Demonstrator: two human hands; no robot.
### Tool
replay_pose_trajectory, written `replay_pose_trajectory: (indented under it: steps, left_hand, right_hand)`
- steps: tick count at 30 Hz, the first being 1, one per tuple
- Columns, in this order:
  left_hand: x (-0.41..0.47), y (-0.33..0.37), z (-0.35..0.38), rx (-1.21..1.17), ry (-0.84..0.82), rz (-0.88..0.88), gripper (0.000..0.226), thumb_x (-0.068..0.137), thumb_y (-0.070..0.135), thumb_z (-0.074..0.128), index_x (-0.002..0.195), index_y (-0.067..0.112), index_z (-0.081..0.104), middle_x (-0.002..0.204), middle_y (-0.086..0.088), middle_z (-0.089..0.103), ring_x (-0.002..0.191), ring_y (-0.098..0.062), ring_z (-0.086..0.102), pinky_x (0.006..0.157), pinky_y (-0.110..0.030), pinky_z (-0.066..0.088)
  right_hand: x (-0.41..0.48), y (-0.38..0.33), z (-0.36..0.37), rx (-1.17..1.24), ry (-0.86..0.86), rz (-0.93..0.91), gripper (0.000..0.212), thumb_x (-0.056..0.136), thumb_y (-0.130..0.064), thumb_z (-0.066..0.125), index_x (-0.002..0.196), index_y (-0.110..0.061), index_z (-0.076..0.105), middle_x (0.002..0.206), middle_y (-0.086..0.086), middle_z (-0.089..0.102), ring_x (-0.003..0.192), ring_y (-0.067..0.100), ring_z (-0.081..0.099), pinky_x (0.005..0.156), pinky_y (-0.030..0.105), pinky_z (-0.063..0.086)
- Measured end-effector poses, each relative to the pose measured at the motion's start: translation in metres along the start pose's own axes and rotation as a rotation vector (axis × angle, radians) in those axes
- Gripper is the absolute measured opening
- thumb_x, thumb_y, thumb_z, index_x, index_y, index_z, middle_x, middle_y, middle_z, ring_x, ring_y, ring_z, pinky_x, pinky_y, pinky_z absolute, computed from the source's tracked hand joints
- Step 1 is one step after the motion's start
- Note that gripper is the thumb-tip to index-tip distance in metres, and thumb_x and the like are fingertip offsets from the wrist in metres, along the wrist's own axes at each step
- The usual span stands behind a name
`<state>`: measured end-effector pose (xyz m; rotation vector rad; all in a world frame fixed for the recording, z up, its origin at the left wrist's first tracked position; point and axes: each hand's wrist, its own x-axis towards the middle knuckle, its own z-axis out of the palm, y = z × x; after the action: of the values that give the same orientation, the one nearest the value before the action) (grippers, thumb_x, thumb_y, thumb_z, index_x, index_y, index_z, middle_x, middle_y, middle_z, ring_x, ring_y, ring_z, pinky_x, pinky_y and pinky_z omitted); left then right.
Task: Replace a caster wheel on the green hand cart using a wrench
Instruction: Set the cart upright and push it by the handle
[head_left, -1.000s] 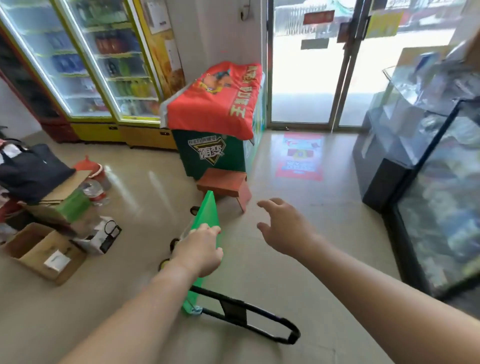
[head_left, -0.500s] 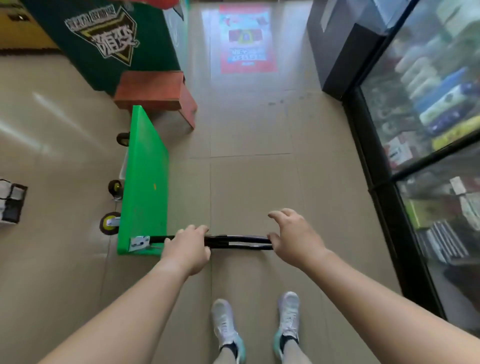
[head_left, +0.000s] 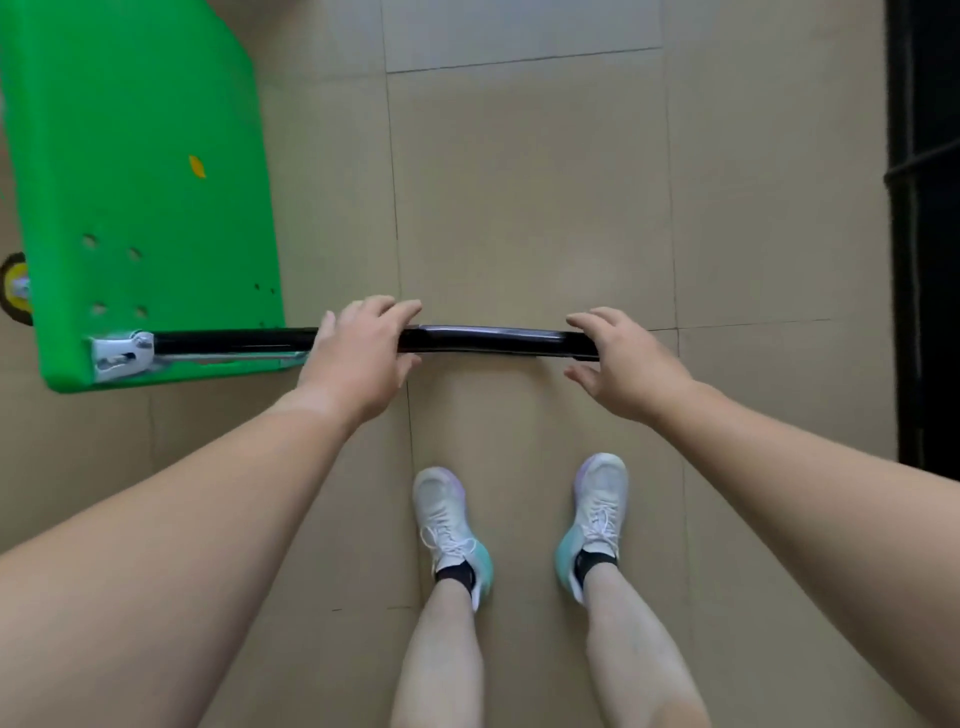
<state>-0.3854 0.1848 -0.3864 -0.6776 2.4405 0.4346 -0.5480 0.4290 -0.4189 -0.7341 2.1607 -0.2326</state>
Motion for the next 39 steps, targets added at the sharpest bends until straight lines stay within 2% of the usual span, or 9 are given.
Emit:
replay_pose_trajectory:
  steps: [2, 4, 7, 9, 12, 20, 27, 33, 39]
  left_hand:
    - [0.012, -0.009, 0.010, -0.029, -0.005, 0.018, 0.052, 0.102, 0.031, 0.065, 0.152, 0.024, 0.050, 0.150, -0.004, 0.053, 0.137, -0.032, 0.048, 0.119, -0.052, 0.034]
    - [0.018, -0.016, 0.017, -0.029, 0.024, 0.035, 0.040, 0.103, 0.027, 0.064, 0.143, 0.023, 0.060, 0.137, -0.005, 0.063, 0.123, -0.034, 0.057, 0.104, -0.048, 0.046]
    - [0.021, -0.019, 0.021, 0.036, 0.042, 0.053, 0.032, 0.103, 0.025, 0.063, 0.135, 0.024, 0.064, 0.123, -0.006, 0.069, 0.110, -0.037, 0.062, 0.091, -0.048, 0.049]
    - [0.020, -0.018, 0.023, 0.083, 0.045, 0.072, 0.029, 0.104, 0.024, 0.061, 0.132, 0.022, 0.064, 0.117, -0.007, 0.069, 0.102, -0.038, 0.063, 0.086, -0.049, 0.049]
    - [0.020, -0.009, 0.025, 0.139, 0.057, 0.091, 0.027, 0.104, 0.025, 0.059, 0.130, 0.020, 0.063, 0.112, -0.008, 0.068, 0.097, -0.038, 0.062, 0.080, -0.048, 0.048]
    - [0.028, 0.054, 0.036, 0.189, 0.079, 0.093, 0.026, 0.108, 0.026, 0.051, 0.133, 0.026, 0.057, 0.118, 0.000, 0.064, 0.105, -0.030, 0.060, 0.080, -0.037, 0.035]
    - [0.024, 0.130, 0.066, 0.178, 0.090, 0.047, 0.035, 0.105, 0.017, 0.054, 0.137, 0.031, 0.054, 0.124, 0.005, 0.062, 0.113, -0.026, 0.058, 0.104, -0.039, 0.035]
    - [0.018, 0.175, 0.085, 0.130, 0.066, 0.051, 0.042, 0.101, 0.012, 0.057, 0.137, 0.033, 0.053, 0.126, 0.008, 0.061, 0.115, -0.024, 0.056, 0.110, -0.038, 0.031]
    - [0.005, 0.203, 0.067, 0.063, -0.047, 0.099, 0.040, 0.107, 0.033, 0.052, 0.146, 0.031, 0.048, 0.136, 0.004, 0.059, 0.127, -0.024, 0.053, 0.121, -0.048, 0.027]
  right_hand:
    - [0.015, 0.014, 0.008, 0.011, 0.002, -0.016, 0.051, 0.095, -0.029, 0.065, 0.143, -0.023, 0.050, 0.143, 0.000, 0.050, 0.126, 0.025, 0.052, 0.102, 0.039, 0.046]
    - [0.026, 0.025, 0.014, 0.019, 0.005, -0.047, 0.039, 0.096, -0.027, 0.064, 0.135, -0.024, 0.058, 0.131, 0.001, 0.058, 0.118, 0.026, 0.056, 0.094, 0.037, 0.047]
    - [0.032, 0.036, 0.017, 0.020, 0.027, -0.106, 0.025, 0.096, -0.026, 0.064, 0.121, -0.024, 0.065, 0.103, 0.000, 0.061, 0.099, 0.026, 0.057, 0.074, 0.031, 0.039]
    - [0.031, 0.042, 0.016, 0.019, 0.037, -0.140, 0.018, 0.095, -0.025, 0.064, 0.112, -0.022, 0.067, 0.092, -0.001, 0.058, 0.090, 0.026, 0.056, 0.069, 0.033, 0.040]
    - [0.027, 0.052, 0.012, 0.031, 0.046, -0.158, 0.014, 0.093, -0.021, 0.064, 0.107, -0.019, 0.068, 0.091, 0.004, 0.064, 0.088, 0.029, 0.057, 0.071, 0.037, 0.049]
    - [0.018, 0.103, -0.016, 0.085, 0.064, -0.061, 0.010, 0.091, -0.016, 0.063, 0.097, -0.021, 0.068, 0.086, 0.004, 0.064, 0.084, 0.029, 0.056, 0.068, 0.039, 0.053]
    - [-0.015, 0.160, -0.036, 0.077, 0.027, 0.043, 0.017, 0.089, -0.014, 0.065, 0.104, -0.019, 0.072, 0.093, 0.007, 0.069, 0.088, 0.029, 0.059, 0.075, 0.040, 0.055]
    - [-0.047, 0.198, -0.046, 0.072, 0.048, 0.107, 0.019, 0.088, -0.014, 0.067, 0.104, -0.021, 0.073, 0.094, 0.007, 0.069, 0.090, 0.030, 0.060, 0.076, 0.041, 0.056]
    - [-0.070, 0.205, -0.057, 0.028, 0.046, 0.108, 0.017, 0.089, -0.015, 0.066, 0.103, -0.020, 0.073, 0.090, 0.005, 0.068, 0.082, 0.026, 0.054, 0.070, 0.036, 0.053]
